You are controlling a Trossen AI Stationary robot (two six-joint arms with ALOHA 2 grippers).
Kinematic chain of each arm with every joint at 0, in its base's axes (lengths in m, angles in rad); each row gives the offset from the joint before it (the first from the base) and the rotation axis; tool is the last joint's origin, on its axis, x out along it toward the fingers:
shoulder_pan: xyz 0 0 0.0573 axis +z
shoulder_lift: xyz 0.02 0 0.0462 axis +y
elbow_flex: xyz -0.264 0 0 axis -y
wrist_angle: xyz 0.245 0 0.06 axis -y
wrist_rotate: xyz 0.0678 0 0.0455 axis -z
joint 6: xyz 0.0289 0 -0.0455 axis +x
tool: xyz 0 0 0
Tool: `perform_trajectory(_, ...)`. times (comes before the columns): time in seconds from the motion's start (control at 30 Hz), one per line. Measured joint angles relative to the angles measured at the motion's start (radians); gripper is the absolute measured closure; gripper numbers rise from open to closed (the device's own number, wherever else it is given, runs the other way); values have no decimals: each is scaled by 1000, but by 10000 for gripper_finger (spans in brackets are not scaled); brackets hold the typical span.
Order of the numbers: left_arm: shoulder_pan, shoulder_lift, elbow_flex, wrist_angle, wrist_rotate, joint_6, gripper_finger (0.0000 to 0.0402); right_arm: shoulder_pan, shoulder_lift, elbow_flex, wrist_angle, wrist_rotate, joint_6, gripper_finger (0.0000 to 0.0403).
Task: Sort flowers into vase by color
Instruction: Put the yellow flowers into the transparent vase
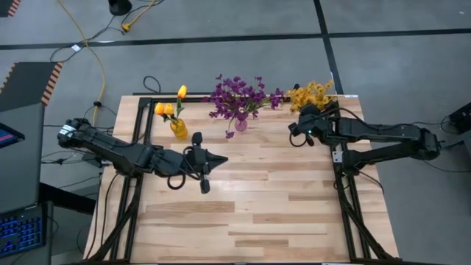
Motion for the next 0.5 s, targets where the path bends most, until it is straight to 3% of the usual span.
perform_trajectory(0.5, 0, -132, 1, -123, 8, 14, 401, 0, 0, 30, -132, -108, 38, 225)
